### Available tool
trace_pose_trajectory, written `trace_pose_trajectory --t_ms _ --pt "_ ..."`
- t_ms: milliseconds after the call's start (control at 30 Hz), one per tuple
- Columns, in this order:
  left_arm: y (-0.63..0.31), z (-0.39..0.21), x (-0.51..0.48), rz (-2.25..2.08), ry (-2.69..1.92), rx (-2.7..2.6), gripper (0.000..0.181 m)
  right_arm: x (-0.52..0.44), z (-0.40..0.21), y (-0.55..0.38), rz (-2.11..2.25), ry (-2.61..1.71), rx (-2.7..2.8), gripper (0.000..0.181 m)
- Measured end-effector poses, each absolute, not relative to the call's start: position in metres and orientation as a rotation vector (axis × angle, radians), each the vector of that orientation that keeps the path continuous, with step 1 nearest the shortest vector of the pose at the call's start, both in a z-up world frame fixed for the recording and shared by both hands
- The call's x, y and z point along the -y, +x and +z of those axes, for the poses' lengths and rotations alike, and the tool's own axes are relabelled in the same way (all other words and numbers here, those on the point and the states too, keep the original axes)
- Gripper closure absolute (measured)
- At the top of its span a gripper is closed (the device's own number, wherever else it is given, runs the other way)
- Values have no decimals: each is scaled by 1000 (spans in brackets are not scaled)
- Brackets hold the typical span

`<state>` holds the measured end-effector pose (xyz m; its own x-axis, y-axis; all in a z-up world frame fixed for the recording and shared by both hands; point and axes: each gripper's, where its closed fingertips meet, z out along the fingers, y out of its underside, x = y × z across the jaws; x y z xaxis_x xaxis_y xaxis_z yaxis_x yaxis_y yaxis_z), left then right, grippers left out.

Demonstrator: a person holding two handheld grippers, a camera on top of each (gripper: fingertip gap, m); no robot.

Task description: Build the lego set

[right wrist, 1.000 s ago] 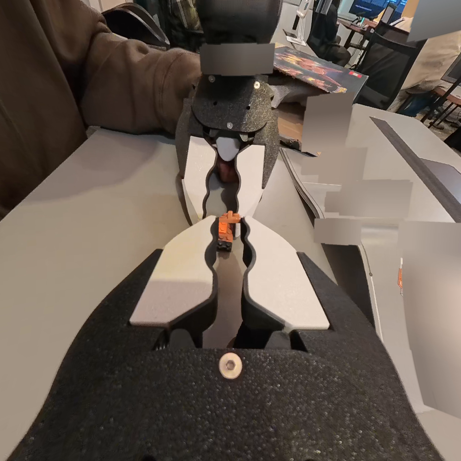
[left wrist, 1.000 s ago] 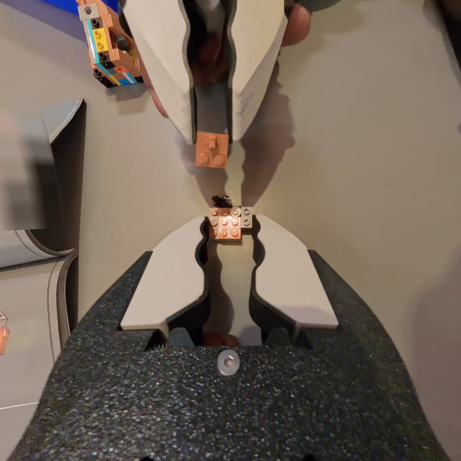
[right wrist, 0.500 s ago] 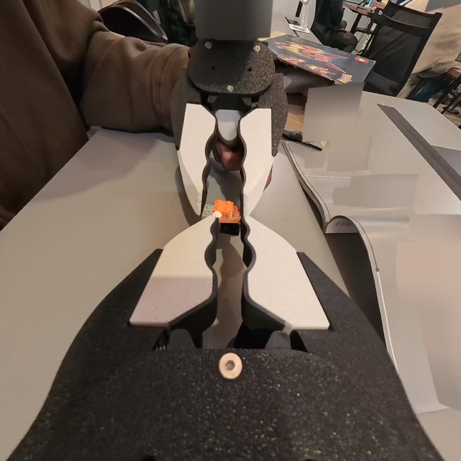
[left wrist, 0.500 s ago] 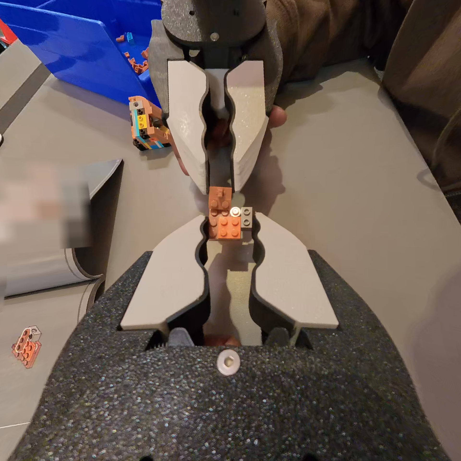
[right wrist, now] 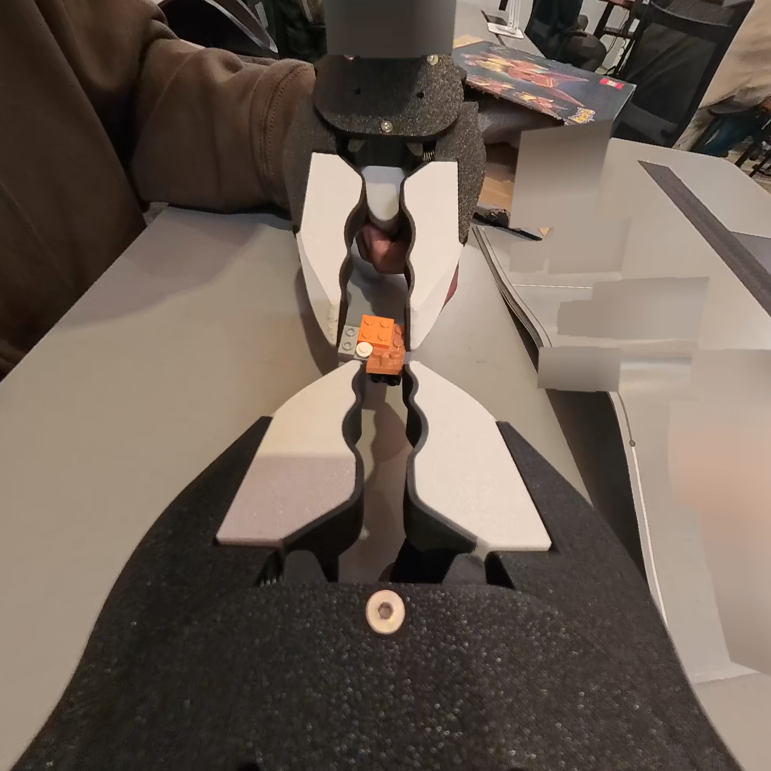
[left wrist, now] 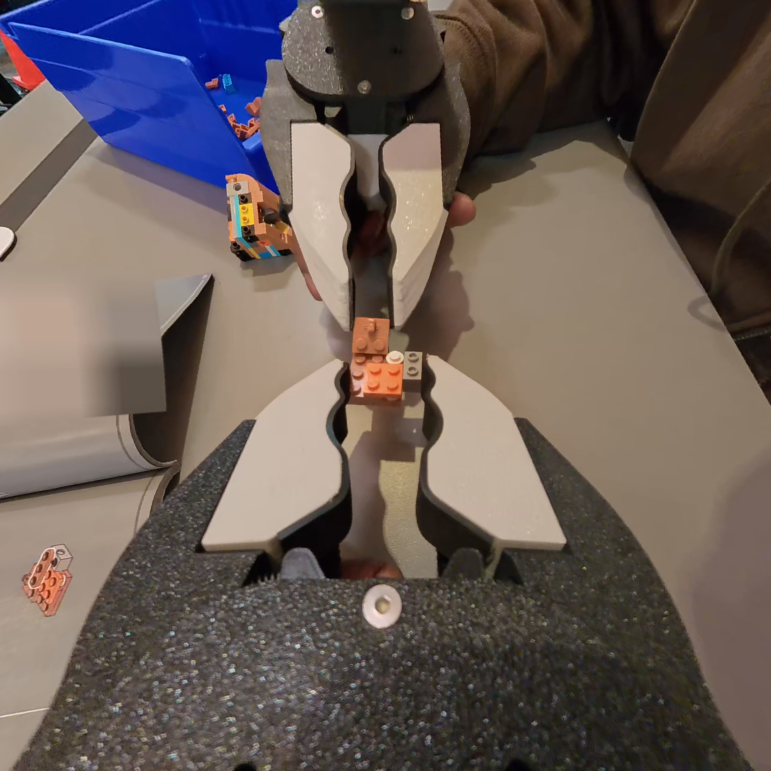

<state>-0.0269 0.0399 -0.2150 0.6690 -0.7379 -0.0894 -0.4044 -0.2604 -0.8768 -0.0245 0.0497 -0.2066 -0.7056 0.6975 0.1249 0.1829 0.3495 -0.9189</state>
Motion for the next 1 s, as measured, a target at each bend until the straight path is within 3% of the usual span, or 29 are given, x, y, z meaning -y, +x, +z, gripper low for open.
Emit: trace_pose_trajectory --t_ms 1000 --pt "-25 -202 -40 -509 -1799 -842 149 -49 -199 -28 1341 -743 2062 165"
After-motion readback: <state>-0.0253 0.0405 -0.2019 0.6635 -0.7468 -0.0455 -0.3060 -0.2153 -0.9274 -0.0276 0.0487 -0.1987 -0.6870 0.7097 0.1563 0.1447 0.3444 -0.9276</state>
